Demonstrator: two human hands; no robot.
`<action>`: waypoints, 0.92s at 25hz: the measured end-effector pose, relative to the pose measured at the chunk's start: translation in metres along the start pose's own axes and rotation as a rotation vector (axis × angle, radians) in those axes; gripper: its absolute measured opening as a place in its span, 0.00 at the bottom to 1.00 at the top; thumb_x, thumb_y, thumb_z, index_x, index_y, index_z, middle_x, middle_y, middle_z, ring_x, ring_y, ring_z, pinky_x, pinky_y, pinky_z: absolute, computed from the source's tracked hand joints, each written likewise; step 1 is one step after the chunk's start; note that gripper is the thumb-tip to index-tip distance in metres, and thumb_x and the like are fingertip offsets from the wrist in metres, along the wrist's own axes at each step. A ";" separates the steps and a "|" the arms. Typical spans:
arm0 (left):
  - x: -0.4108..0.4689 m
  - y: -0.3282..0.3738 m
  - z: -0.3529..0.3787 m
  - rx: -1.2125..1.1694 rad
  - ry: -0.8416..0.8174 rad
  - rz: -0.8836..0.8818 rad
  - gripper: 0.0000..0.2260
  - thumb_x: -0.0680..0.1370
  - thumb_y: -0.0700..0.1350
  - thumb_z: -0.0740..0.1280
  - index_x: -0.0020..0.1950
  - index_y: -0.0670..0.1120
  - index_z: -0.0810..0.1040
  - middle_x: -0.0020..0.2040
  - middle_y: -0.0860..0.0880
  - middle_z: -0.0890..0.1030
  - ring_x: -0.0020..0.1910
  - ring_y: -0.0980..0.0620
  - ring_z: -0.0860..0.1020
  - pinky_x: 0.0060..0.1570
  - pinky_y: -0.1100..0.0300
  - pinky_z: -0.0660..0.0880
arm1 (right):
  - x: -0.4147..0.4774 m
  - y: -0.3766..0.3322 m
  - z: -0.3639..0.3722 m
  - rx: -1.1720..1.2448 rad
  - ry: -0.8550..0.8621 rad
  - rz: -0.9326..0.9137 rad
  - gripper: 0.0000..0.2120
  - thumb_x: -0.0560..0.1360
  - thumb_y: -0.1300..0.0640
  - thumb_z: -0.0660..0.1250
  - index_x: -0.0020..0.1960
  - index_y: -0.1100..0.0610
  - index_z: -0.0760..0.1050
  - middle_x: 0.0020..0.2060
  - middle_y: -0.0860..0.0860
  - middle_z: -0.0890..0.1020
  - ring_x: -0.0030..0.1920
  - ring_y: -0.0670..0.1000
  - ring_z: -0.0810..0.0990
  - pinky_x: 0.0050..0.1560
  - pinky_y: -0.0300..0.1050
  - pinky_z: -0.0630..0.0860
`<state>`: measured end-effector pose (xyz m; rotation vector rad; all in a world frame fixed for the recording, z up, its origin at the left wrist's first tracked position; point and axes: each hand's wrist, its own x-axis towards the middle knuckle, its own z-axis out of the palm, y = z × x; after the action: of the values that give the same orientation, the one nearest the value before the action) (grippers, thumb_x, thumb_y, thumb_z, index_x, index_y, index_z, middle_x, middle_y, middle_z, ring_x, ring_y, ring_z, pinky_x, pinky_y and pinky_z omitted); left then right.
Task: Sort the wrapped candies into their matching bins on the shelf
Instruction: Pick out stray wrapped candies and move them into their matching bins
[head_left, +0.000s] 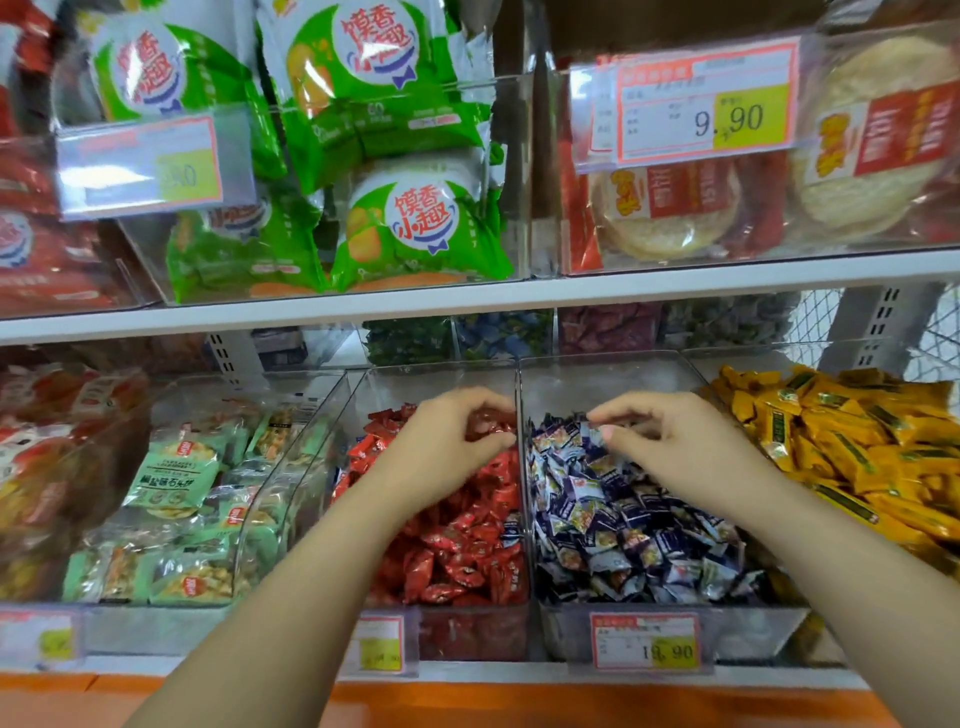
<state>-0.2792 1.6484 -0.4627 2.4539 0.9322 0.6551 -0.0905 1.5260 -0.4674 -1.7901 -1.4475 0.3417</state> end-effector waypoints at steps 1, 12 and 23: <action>-0.007 -0.006 -0.008 -0.023 0.031 -0.022 0.11 0.75 0.49 0.69 0.56 0.57 0.77 0.47 0.60 0.77 0.45 0.67 0.74 0.43 0.79 0.65 | 0.002 -0.004 0.006 0.006 -0.015 -0.007 0.08 0.76 0.55 0.65 0.53 0.48 0.79 0.47 0.42 0.82 0.48 0.43 0.79 0.45 0.31 0.72; -0.065 -0.111 -0.053 -0.084 0.396 -0.240 0.12 0.75 0.38 0.67 0.56 0.49 0.79 0.55 0.55 0.77 0.54 0.60 0.73 0.53 0.69 0.64 | 0.041 -0.089 0.111 -0.078 -0.214 -0.242 0.11 0.76 0.54 0.65 0.58 0.46 0.77 0.52 0.39 0.78 0.50 0.37 0.75 0.48 0.25 0.67; -0.077 -0.131 -0.061 -0.225 0.327 -0.211 0.12 0.77 0.39 0.65 0.56 0.53 0.78 0.55 0.59 0.76 0.56 0.63 0.72 0.52 0.73 0.64 | 0.078 -0.082 0.151 -0.546 -0.699 -0.419 0.15 0.74 0.48 0.67 0.60 0.49 0.77 0.60 0.44 0.78 0.61 0.44 0.74 0.65 0.43 0.68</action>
<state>-0.4287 1.6975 -0.5062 2.0527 1.1505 1.0432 -0.2205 1.6607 -0.4865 -1.7804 -2.5587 0.3982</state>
